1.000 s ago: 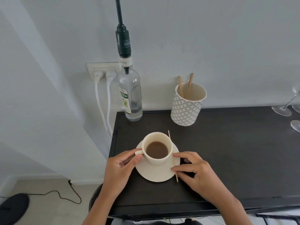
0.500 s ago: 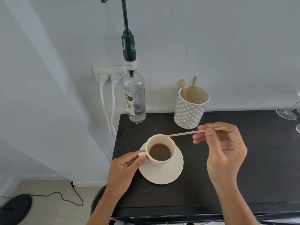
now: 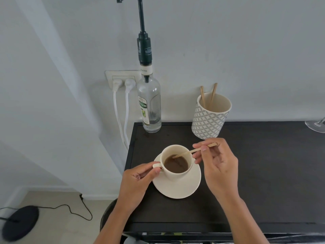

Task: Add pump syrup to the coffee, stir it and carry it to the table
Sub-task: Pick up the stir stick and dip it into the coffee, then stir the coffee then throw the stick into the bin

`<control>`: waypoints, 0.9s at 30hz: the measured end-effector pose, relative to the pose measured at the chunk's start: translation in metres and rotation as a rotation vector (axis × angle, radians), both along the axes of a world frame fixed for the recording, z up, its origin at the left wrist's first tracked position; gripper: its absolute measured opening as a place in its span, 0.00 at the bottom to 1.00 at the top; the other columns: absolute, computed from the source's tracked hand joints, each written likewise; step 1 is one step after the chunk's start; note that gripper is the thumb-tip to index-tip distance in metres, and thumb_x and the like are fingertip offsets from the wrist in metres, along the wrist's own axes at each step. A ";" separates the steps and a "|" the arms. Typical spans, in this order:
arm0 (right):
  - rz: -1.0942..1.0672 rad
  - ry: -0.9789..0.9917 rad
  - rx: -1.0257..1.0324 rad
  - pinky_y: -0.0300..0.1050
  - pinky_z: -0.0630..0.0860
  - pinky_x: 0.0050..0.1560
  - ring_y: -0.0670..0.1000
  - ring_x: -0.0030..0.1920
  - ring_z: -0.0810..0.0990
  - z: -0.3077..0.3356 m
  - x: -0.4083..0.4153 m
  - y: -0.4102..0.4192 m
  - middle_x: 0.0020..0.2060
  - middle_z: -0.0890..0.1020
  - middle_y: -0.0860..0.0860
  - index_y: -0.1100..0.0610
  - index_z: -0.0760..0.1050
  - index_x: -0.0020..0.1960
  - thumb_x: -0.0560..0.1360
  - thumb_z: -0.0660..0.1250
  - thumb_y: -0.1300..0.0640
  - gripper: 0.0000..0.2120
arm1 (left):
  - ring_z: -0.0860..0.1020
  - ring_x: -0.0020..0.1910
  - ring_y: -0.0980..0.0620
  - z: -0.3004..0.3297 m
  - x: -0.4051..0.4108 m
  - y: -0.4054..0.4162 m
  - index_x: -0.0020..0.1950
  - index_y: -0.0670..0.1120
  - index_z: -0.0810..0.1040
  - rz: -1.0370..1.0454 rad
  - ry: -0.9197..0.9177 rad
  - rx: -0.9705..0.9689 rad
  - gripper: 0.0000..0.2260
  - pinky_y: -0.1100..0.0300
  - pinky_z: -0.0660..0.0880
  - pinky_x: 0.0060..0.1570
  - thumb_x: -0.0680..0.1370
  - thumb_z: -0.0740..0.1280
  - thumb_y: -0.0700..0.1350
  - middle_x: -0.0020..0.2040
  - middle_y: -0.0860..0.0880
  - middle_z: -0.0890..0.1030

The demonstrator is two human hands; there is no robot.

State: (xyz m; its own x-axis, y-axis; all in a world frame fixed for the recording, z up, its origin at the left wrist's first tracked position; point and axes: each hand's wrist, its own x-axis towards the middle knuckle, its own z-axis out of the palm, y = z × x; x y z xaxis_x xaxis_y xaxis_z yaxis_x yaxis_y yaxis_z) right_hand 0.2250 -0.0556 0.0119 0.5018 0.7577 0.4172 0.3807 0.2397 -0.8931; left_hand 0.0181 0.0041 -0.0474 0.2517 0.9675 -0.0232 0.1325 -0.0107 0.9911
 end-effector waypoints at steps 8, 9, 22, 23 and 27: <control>0.003 -0.044 -0.001 0.44 0.82 0.35 0.51 0.35 0.85 0.004 0.009 -0.010 0.42 0.85 0.47 0.51 0.77 0.48 0.79 0.65 0.67 0.11 | 0.86 0.55 0.60 0.003 0.001 0.000 0.50 0.61 0.88 -0.002 -0.004 0.005 0.10 0.67 0.82 0.52 0.73 0.74 0.48 0.51 0.61 0.89; 0.008 -0.062 -0.009 0.45 0.82 0.35 0.51 0.35 0.84 0.005 0.008 -0.011 0.42 0.85 0.47 0.49 0.76 0.48 0.79 0.66 0.67 0.12 | 0.86 0.55 0.60 0.003 0.001 0.000 0.50 0.61 0.88 0.001 -0.004 0.002 0.09 0.68 0.82 0.52 0.73 0.73 0.49 0.51 0.61 0.89; 0.091 -0.051 -0.009 0.46 0.85 0.41 0.50 0.39 0.87 0.003 -0.006 -0.006 0.41 0.86 0.47 0.57 0.81 0.49 0.79 0.66 0.69 0.09 | 0.85 0.55 0.61 0.002 0.001 0.000 0.51 0.59 0.87 -0.004 -0.003 0.010 0.10 0.70 0.81 0.52 0.71 0.73 0.51 0.50 0.63 0.89; 0.069 -0.073 0.005 0.46 0.85 0.40 0.50 0.39 0.87 0.003 -0.004 -0.007 0.41 0.85 0.46 0.55 0.80 0.49 0.79 0.66 0.68 0.10 | 0.86 0.55 0.60 0.002 0.001 0.000 0.52 0.59 0.87 -0.005 -0.007 0.011 0.10 0.69 0.81 0.53 0.72 0.73 0.51 0.51 0.62 0.89; 0.011 -0.156 0.041 0.49 0.84 0.37 0.51 0.37 0.86 0.008 0.004 -0.010 0.40 0.85 0.46 0.45 0.78 0.51 0.79 0.65 0.56 0.06 | 0.86 0.56 0.58 0.000 0.000 0.001 0.54 0.55 0.88 -0.005 -0.022 0.003 0.12 0.64 0.82 0.56 0.71 0.73 0.51 0.52 0.58 0.90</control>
